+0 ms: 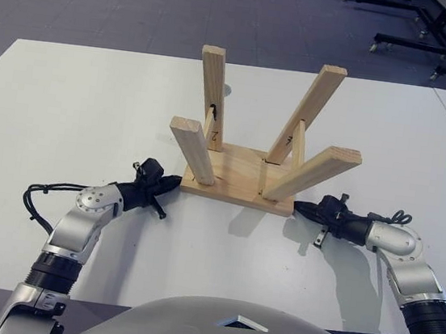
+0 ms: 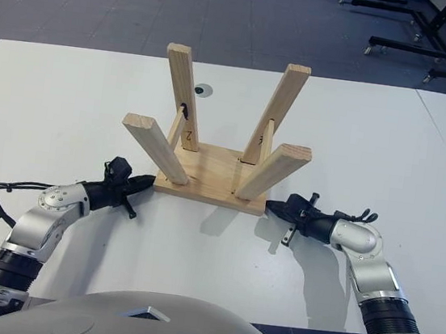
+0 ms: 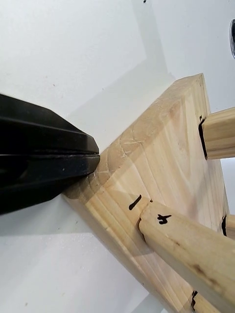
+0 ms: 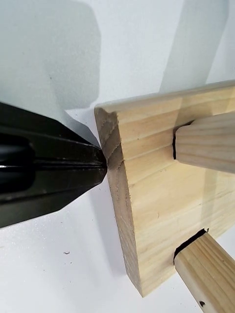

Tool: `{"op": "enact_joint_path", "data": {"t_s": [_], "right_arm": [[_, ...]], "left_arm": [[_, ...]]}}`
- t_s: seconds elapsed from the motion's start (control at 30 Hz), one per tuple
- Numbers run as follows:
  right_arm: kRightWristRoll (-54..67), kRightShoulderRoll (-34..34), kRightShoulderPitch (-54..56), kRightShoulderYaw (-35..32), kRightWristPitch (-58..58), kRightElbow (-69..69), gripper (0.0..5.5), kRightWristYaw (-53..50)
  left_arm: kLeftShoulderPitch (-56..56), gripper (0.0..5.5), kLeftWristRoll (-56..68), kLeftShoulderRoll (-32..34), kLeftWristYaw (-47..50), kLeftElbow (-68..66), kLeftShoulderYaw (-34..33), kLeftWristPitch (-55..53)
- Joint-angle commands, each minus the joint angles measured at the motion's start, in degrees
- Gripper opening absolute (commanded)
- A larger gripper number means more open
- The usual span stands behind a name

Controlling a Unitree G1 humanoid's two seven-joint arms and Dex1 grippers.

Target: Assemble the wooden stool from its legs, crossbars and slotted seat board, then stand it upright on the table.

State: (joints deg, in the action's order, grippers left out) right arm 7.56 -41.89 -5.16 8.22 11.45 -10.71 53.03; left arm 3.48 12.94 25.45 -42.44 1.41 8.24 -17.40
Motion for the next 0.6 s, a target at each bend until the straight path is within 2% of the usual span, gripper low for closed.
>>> {"op": "enact_joint_path", "data": {"t_s": [0.03,0.23,0.47,0.6], "right_arm": [[-3.20,-0.52,-3.85,3.71,-5.19,-2.18,0.01,2.15],[1.70,-3.09,-4.87,1.37,-9.48,7.66,0.01,3.63],[7.07,-7.77,-5.91,-3.72,-16.52,19.24,0.01,6.37],[6.85,-10.13,-4.40,-6.79,-17.75,18.25,0.01,7.50]], "left_arm": [[0.66,0.00,1.58,1.43,-3.35,1.45,1.16,-3.12],[-0.35,0.00,11.27,3.47,-7.83,10.44,-2.33,-11.71],[-2.19,0.00,19.04,4.73,-8.05,13.59,-7.26,-18.38],[-0.80,0.00,19.56,5.96,-8.11,14.51,-8.26,-18.54]]}}
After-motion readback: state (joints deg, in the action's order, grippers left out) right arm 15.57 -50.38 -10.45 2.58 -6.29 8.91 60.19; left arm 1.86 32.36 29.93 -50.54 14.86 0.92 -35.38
